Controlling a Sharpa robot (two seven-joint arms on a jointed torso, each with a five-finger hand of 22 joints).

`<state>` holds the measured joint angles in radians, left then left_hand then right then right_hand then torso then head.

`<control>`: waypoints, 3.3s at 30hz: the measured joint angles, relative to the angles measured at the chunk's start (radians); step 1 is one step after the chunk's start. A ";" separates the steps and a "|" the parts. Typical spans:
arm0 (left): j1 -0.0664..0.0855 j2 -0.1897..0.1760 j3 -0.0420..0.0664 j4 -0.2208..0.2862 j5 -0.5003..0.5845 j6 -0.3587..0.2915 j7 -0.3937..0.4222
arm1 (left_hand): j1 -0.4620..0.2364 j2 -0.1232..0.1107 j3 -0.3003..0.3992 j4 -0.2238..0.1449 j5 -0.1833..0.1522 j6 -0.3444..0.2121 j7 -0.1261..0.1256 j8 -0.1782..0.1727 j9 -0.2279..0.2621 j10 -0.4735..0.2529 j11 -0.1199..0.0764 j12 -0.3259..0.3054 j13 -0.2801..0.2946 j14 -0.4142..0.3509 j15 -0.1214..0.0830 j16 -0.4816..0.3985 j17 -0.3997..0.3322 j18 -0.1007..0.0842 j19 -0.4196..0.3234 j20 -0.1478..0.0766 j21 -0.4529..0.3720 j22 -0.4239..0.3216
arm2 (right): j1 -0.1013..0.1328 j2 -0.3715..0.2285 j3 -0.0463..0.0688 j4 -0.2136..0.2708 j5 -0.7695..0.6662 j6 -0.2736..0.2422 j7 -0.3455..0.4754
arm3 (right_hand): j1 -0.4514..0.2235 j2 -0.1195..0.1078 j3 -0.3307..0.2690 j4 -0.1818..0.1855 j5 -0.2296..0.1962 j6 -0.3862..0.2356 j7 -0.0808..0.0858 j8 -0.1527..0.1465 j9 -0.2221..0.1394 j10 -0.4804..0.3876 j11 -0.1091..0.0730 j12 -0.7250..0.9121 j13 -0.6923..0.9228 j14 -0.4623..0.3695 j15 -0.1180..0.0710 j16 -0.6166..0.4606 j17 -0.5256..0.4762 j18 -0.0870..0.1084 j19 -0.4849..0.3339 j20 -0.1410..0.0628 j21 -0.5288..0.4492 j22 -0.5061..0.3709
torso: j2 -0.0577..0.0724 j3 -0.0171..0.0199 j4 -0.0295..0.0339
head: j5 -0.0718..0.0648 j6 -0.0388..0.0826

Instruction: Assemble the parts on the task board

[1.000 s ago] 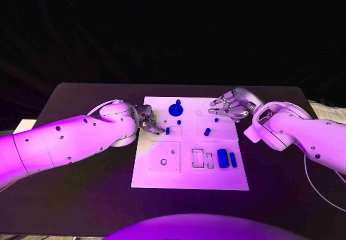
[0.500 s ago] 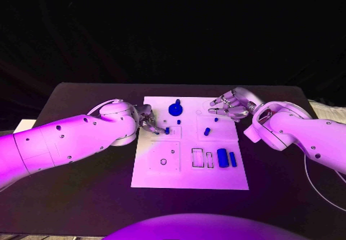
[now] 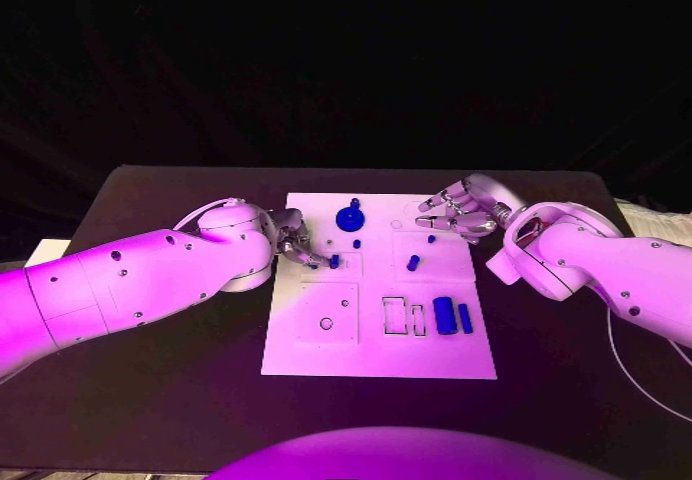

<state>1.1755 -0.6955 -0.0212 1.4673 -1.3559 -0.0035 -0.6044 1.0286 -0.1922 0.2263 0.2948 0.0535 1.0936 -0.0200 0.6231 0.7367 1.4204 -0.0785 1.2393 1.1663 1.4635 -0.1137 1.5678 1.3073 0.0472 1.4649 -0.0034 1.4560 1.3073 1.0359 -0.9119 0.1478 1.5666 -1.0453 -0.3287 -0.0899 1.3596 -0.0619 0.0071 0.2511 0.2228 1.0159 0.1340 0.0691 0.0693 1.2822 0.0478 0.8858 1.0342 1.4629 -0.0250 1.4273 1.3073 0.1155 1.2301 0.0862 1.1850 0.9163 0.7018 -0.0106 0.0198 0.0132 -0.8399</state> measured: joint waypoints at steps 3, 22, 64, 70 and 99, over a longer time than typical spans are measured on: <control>0.000 0.000 0.000 0.000 0.002 0.000 0.000 | 0.000 0.000 0.000 0.000 0.000 0.000 0.000 0.000 0.000 0.000 0.000 0.000 -0.001 0.000 0.000 0.000 0.000 0.000 0.000 0.000 0.000 0.000 | 0.000 0.000 0.000 0.000 0.000 0.000 0.000 | 0.000 0.000 0.000 0.000 0.000 0.000 0.000 0.000 0.000 0.000 0.000 0.000 0.000 0.000 0.000 0.000 0.001 0.000 0.000 0.000 0.000 0.000 | 0.000 -0.0001 0.0003 | 0.000 0.001; 0.010 -0.014 0.006 -0.011 0.108 -0.002 -0.009 | 0.016 0.024 0.006 -0.002 0.000 -0.019 0.011 -0.020 -0.001 -0.007 0.007 -0.020 -0.028 0.000 0.000 0.000 0.001 0.000 0.000 0.000 -0.019 0.000 | 0.000 0.003 0.000 -0.004 0.000 0.000 0.000 | -0.005 0.005 -0.004 0.004 0.004 0.000 0.000 0.000 0.000 0.000 0.000 0.000 0.000 0.000 0.000 0.000 0.001 0.000 0.000 0.000 0.000 0.000 | -0.001 -0.0002 0.0006 | 0.000 0.000; 0.021 -0.020 0.010 -0.027 0.263 -0.010 -0.014 | 0.066 0.026 0.067 -0.008 0.018 -0.056 0.041 -0.122 -0.068 -0.045 0.030 -0.058 -0.072 0.004 0.010 0.000 0.000 0.000 0.000 0.008 -0.054 0.000 | 0.000 0.006 -0.002 -0.009 0.001 0.004 0.000 | -0.005 0.005 -0.007 0.001 0.004 0.000 0.000 0.000 0.000 0.000 0.000 0.000 0.001 0.000 0.000 0.000 0.000 0.000 0.000 0.000 0.000 0.000 | -0.001 0.0009 -0.0001 | 0.000 -0.002; 0.021 -0.021 0.011 -0.027 0.274 -0.009 -0.014 | 0.127 0.024 0.120 -0.022 0.018 -0.052 0.037 -0.141 -0.077 -0.046 0.030 -0.063 -0.076 0.004 0.010 0.000 0.000 0.000 0.004 0.011 -0.059 0.000 | 0.000 0.007 -0.002 -0.010 0.001 0.005 0.000 | -0.005 0.005 -0.007 0.001 0.009 0.000 0.000 0.000 0.000 0.000 0.000 0.000 0.002 0.000 0.000 0.000 0.000 0.000 0.000 0.000 0.000 -0.001 | -0.001 0.0009 -0.0001 | 0.000 -0.002; 0.020 -0.056 0.012 0.011 0.426 -0.066 0.019 | 0.239 -0.015 0.361 -0.049 0.126 -0.076 0.053 -0.139 -0.045 -0.068 0.033 -0.107 -0.120 0.000 0.014 0.000 0.000 0.000 0.000 0.014 -0.083 0.000 | -0.004 0.010 -0.004 -0.013 0.002 0.009 0.000 | -0.005 0.005 -0.007 0.001 0.009 0.000 0.000 0.000 0.000 0.000 0.000 0.000 0.002 0.000 0.000 0.000 0.000 0.000 0.000 0.000 0.000 -0.001 | -0.001 0.0009 0.0006 | 0.002 -0.002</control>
<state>1.1955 -0.7519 -0.0094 1.4785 -0.9295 -0.0694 -0.5851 1.2680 -0.2076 0.5873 0.2462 0.1791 1.0173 0.0332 0.4841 0.6918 1.3519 -0.0455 1.1326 1.0462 1.4638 -0.0996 1.5678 1.3075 0.0473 1.4648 0.0109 1.3729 1.3073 1.0322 -0.9018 0.1443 1.5534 -1.0435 -0.3200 -0.0904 1.3543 -0.0567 0.0001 0.2524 0.2321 1.0159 0.1340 0.0691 0.0693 1.2824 0.0480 0.8858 1.0363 1.4629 -0.0250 1.4274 1.3073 0.1155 1.2302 0.0862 1.1851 0.9156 0.7009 -0.0098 0.0203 0.0157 -0.8417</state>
